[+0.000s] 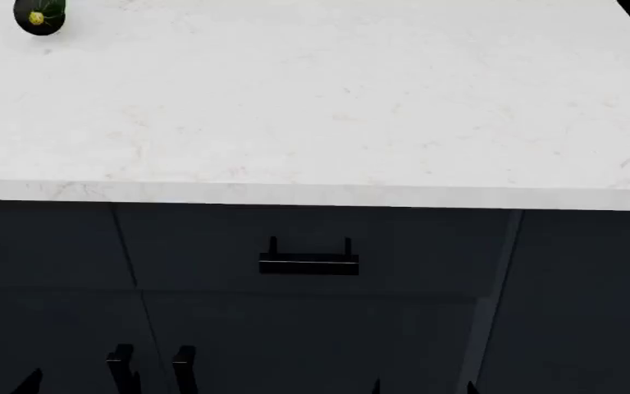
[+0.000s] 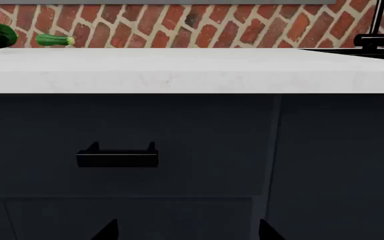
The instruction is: Open the left drawer.
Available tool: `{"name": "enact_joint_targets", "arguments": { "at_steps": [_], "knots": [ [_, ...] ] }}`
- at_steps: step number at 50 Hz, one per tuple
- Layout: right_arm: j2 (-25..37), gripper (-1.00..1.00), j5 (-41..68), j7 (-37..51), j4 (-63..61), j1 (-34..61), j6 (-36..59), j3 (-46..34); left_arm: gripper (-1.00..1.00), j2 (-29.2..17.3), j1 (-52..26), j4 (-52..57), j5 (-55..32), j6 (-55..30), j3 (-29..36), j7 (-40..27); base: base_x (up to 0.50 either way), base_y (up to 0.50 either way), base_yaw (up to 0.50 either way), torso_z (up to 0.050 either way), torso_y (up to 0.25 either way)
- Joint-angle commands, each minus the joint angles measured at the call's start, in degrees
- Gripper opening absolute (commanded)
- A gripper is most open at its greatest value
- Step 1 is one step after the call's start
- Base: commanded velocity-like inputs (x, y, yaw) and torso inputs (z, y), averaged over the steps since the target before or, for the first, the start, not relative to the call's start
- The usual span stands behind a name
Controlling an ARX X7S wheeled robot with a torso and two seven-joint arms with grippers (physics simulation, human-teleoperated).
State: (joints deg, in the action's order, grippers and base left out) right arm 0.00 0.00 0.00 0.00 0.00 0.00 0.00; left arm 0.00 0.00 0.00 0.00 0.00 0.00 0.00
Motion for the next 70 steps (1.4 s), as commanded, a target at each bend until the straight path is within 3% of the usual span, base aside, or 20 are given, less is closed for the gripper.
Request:
{"name": "enact_joint_targets", "arguments": {
  "at_steps": [1,21,26,30,70],
  "knots": [
    [0.5,1.00,0.0,0.7,0.0,0.0,0.0,-0.7,1.00,-1.5,-0.4,-1.0,-1.5,0.7,1.8,-1.8,0.00,0.00,0.00,0.000,0.000],
    [3.3,1.00,3.9,4.1,-0.2,0.0,-0.1,-3.5,1.00,-3.7,-0.1,0.2,-3.2,0.2,4.3,-4.8,0.00,0.00,0.00,0.000,0.000],
    [3.7,1.00,4.8,4.5,-0.7,-0.1,-0.1,-3.7,1.00,-4.4,-1.0,0.0,-1.3,-5.0,5.2,-7.0,0.00,0.00,0.00,0.000,0.000],
    [4.3,1.00,4.9,4.4,-0.8,-0.1,-0.5,-4.5,1.00,-4.5,-0.5,-0.2,-4.6,-2.5,4.4,-5.6,0.00,0.00,0.00,0.000,0.000],
    [7.1,1.00,6.6,6.8,-2.9,-0.4,0.4,-7.9,1.00,-6.8,-0.7,-0.6,-5.1,-1.2,8.1,-8.4,0.00,0.21,0.00,0.000,0.000]
  ]
}}
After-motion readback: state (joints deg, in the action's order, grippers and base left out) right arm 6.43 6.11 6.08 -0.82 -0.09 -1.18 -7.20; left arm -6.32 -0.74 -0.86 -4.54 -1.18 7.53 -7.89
